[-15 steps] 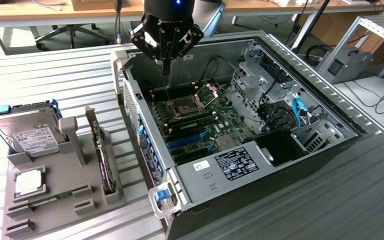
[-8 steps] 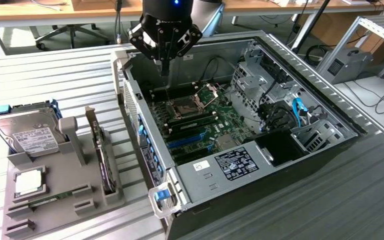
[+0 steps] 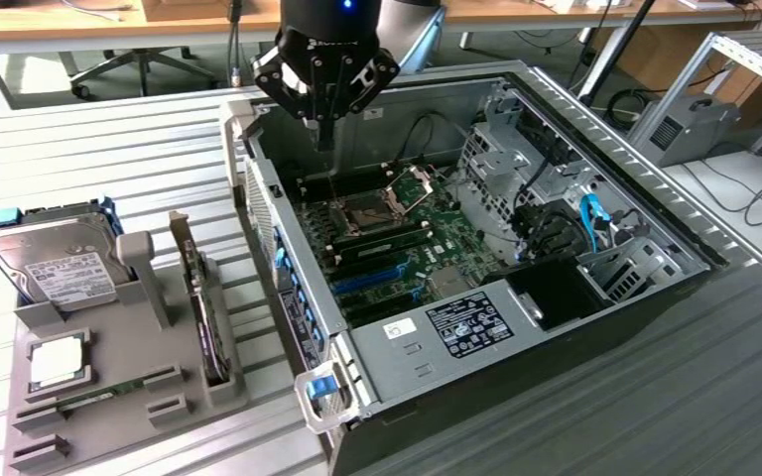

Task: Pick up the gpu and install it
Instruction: 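Reach for the gpu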

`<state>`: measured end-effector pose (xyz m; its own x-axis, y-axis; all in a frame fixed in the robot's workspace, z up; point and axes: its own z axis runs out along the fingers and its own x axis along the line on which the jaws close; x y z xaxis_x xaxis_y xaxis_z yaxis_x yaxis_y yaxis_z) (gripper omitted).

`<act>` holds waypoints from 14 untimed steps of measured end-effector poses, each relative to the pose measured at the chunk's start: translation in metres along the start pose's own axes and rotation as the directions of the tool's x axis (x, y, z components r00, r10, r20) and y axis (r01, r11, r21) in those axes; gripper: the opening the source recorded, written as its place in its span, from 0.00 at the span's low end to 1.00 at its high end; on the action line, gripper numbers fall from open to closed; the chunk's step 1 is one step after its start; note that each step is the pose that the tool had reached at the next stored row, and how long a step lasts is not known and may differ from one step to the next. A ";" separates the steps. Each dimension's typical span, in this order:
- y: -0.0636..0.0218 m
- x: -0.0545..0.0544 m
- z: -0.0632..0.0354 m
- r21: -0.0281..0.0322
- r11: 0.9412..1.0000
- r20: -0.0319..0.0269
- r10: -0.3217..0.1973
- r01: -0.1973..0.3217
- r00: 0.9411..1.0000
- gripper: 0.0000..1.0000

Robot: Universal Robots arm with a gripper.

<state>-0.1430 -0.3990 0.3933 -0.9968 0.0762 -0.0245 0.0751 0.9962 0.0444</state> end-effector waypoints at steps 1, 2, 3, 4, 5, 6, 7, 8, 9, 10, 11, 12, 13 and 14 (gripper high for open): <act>0.0000 0.000 0.0000 0.000 1.000 0.000 0.000 0.000 1.000 0.11; 0.0000 0.000 0.0000 0.000 1.000 0.000 0.000 0.000 1.000 0.11; 0.0000 0.001 0.0000 0.000 1.000 0.000 0.000 0.000 1.000 0.11; -0.0001 0.001 -0.0001 0.000 1.000 0.000 0.000 0.000 1.000 0.11; -0.0001 0.001 0.0000 0.000 1.000 0.000 0.000 0.000 1.000 0.11; -0.0001 0.001 -0.0001 0.000 1.000 0.000 0.000 0.000 1.000 0.11; -0.0001 0.001 -0.0001 0.000 1.000 0.000 0.000 0.000 1.000 0.11; -0.0001 0.001 0.0000 0.000 1.000 0.000 0.000 0.000 1.000 0.11; -0.0001 0.002 -0.0001 0.000 1.000 0.000 0.000 0.000 1.000 0.11; -0.0001 0.002 0.0000 0.000 1.000 0.000 0.000 0.000 1.000 0.11; -0.0002 0.002 -0.0001 0.000 1.000 0.000 0.000 0.000 1.000 0.11; -0.0002 0.002 -0.0001 0.000 1.000 0.000 0.000 0.000 1.000 0.11; -0.0002 0.002 -0.0001 0.000 1.000 0.000 0.000 0.000 1.000 0.11; -0.0002 0.003 -0.0001 0.000 1.000 0.000 0.000 0.000 1.000 0.11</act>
<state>-0.1457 -0.3990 0.3933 -0.9968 0.0762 -0.0245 0.0751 0.9962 0.0444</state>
